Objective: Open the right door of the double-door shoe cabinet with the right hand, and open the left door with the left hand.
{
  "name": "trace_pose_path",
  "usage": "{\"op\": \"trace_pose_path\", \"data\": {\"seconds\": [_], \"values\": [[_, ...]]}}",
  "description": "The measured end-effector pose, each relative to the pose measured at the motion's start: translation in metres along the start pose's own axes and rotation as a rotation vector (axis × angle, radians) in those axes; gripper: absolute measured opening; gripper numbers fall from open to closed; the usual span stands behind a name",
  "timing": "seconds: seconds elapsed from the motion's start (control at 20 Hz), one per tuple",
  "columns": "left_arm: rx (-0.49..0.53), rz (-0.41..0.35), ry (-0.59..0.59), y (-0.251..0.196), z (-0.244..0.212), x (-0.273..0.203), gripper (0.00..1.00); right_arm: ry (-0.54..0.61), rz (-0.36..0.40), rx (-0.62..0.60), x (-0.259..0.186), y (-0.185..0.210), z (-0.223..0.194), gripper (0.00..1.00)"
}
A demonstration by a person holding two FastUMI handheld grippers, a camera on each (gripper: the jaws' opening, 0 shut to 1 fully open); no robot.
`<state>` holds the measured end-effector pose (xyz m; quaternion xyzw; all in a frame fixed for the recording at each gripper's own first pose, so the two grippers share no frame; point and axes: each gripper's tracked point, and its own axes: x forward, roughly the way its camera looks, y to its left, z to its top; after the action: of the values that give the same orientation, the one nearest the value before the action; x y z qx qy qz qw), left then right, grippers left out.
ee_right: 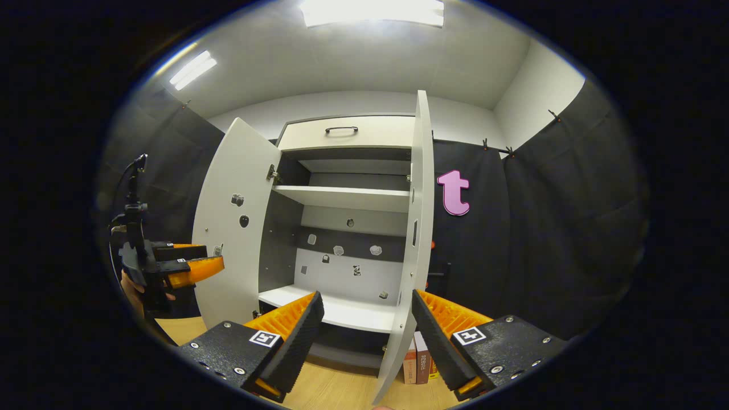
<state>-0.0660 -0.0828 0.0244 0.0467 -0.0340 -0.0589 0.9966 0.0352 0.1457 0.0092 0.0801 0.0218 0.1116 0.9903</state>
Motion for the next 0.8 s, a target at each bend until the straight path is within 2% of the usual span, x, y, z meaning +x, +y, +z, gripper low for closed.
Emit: {"op": "trace_pose_path", "data": {"seconds": [0.2,0.55,0.8], "values": [[-0.025,-0.003,-0.003,-0.004,-0.003,0.011,0.95,0.01,-0.007,-0.026,0.005,-0.004,-0.006,0.94],[-0.012,0.035,-0.066,0.015,0.015,0.016,0.95,0.001,-0.014,-0.012,0.013,-0.016,-0.002,0.94],[-0.021,-0.009,-0.08,0.006,0.026,0.02,0.95,-0.007,-0.01,-0.022,0.02,-0.007,0.002,0.94]]}}
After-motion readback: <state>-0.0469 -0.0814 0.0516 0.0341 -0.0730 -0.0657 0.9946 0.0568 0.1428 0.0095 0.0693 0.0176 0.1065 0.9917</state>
